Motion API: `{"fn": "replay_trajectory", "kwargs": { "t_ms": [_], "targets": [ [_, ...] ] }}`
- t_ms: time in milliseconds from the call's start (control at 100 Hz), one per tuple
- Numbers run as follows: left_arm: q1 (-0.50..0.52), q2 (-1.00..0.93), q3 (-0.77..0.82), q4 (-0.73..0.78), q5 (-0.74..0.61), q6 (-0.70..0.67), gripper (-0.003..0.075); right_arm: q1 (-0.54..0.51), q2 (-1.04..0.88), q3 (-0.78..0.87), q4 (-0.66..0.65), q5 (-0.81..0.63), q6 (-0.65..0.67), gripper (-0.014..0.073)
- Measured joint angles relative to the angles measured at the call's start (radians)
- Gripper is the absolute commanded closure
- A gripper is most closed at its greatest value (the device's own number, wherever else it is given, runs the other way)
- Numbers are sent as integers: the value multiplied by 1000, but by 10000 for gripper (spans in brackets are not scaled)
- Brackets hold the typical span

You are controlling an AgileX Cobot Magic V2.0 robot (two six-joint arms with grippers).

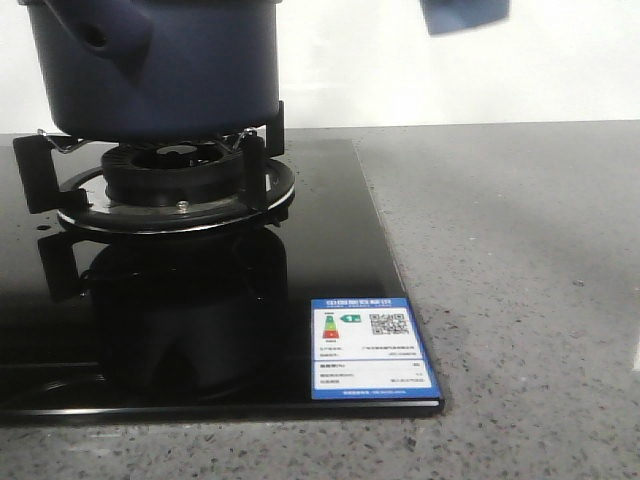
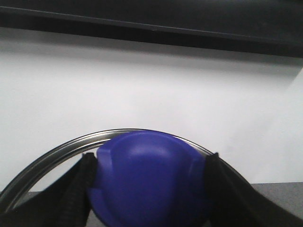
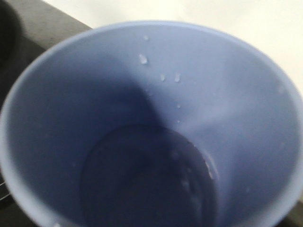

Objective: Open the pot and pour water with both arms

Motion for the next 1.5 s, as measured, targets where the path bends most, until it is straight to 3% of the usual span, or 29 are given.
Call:
{"fn": "replay_trajectory", "kwargs": {
  "t_ms": [350, 650, 1260, 1500],
  "targets": [
    [0, 0, 0, 0, -2, 0, 367, 186, 139, -215, -344, 189, -19, 272],
    [0, 0, 0, 0, -2, 0, 367, 264, 234, -321, -606, 223, -22, 272],
    [0, 0, 0, 0, -2, 0, 367, 268, 302, -325, -1153, 14, -24, 272],
    [0, 0, 0, 0, -2, 0, 367, 268, 302, -325, -1312, -62, -24, 272]
  ]
}}
